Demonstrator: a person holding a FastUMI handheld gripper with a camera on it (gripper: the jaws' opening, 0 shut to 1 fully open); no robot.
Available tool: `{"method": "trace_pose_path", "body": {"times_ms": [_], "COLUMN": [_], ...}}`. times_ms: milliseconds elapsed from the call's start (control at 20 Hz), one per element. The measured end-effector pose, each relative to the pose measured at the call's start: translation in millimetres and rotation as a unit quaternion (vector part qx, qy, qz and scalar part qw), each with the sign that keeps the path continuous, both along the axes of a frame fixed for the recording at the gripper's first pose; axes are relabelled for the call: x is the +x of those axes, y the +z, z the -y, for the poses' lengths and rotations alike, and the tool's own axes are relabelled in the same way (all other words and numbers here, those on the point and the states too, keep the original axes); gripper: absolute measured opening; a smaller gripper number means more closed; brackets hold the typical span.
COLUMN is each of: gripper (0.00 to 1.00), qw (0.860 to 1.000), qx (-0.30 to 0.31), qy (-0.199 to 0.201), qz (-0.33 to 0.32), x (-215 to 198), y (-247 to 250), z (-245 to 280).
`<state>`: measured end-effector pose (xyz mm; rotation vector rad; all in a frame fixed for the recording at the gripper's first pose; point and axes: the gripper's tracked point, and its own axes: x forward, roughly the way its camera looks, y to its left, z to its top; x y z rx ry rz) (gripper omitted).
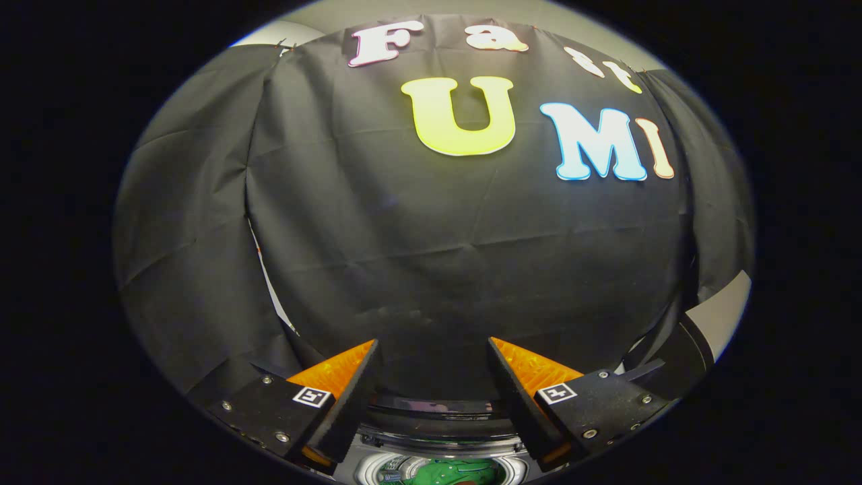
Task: Put the clothes into the washing machine and then close the washing machine lid.
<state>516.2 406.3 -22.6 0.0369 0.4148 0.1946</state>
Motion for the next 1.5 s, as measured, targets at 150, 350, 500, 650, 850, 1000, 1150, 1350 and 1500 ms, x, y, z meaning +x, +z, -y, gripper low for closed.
{"method": "trace_pose_path", "body": {"times_ms": [150, 350, 500, 650, 850, 1000, 1150, 1350, 1500], "gripper": [0.96, 0.96, 0.96, 0.96, 0.96, 0.96, 0.96, 0.96, 0.96], "qw": [1.000, 0.999, 0.998, 0.998, 0.999, 0.999, 0.999, 0.999, 0.999], "qx": [-0.016, -0.010, -0.008, -0.006, -0.004, -0.005, -0.006, -0.007, -0.008], "qy": [0.014, 0.014, 0.020, 0.030, 0.035, 0.036, 0.036, 0.038, 0.038], "qz": [-0.007, -0.031, -0.051, -0.048, -0.041, -0.024, -0.011, -0.002, 0.005], "x": [5, 0, -8, -16, -32, -44, -57, -74, -89], "y": [-3, -7, -9, -7, -6, -5, -6, -7, -10], "z": [-2, 0, -1, -1, -1, 0, 0, 1, 1]}}
